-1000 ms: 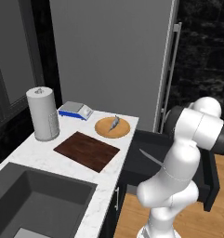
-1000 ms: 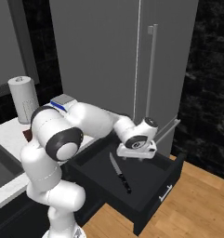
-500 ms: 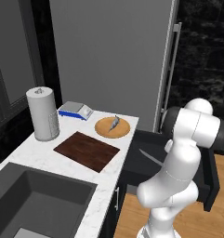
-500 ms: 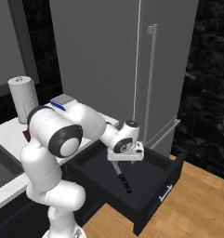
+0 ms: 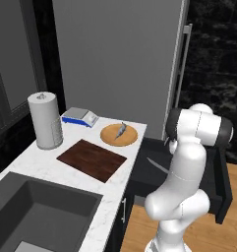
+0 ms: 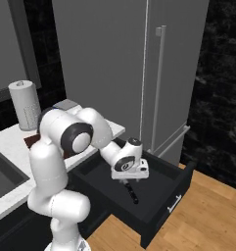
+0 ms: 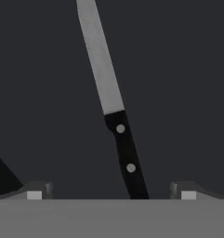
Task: Pick up the knife from the drawer and place it on the cutting board. Then place the meat from the plate to the cutting board.
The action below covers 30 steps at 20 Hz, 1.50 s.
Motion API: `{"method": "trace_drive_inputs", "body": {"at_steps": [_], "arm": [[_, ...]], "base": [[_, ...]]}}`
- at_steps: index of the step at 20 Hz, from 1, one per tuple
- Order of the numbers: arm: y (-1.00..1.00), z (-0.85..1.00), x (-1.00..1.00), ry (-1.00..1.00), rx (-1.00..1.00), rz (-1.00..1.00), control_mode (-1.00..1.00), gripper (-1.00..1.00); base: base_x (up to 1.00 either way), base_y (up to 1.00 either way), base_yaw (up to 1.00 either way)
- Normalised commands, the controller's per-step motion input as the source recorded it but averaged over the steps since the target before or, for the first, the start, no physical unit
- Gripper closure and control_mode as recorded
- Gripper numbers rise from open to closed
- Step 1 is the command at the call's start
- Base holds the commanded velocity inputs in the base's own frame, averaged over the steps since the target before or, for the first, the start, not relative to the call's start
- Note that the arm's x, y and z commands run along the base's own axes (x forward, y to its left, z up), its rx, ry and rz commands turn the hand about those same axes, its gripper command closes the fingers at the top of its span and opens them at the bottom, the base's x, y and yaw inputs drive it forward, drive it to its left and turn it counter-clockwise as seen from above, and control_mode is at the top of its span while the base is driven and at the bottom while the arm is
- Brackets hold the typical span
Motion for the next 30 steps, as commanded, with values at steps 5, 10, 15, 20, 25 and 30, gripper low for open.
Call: {"method": "trace_drive_inputs", "body": {"at_steps": [5,10,15,20,25,30], "arm": [[0.00,-0.40,0.10,0.07,-0.03,0.00,-1.00,-1.00],[0.00,-0.21,0.12,0.05,0.00,0.00,-1.00,-1.00],[-0.09,-0.07,0.20,0.07,0.00,0.00,-1.00,-1.00],[-0.03,-0.17,0.19,0.03,0.00,0.00,-1.00,-1.00],[0.00,-0.26,0.07,0.00,0.00,0.00,-1.00,-1.00],[0.00,-0.32,0.00,-0.03,0.00,0.00,-1.00,-1.00]], "base": [[0.00,0.00,0.00],[0.00,0.00,0.00],[0.00,0.00,0.00],[0.00,0.00,0.00],[0.00,0.00,0.00],[0.00,0.00,0.00]]}}
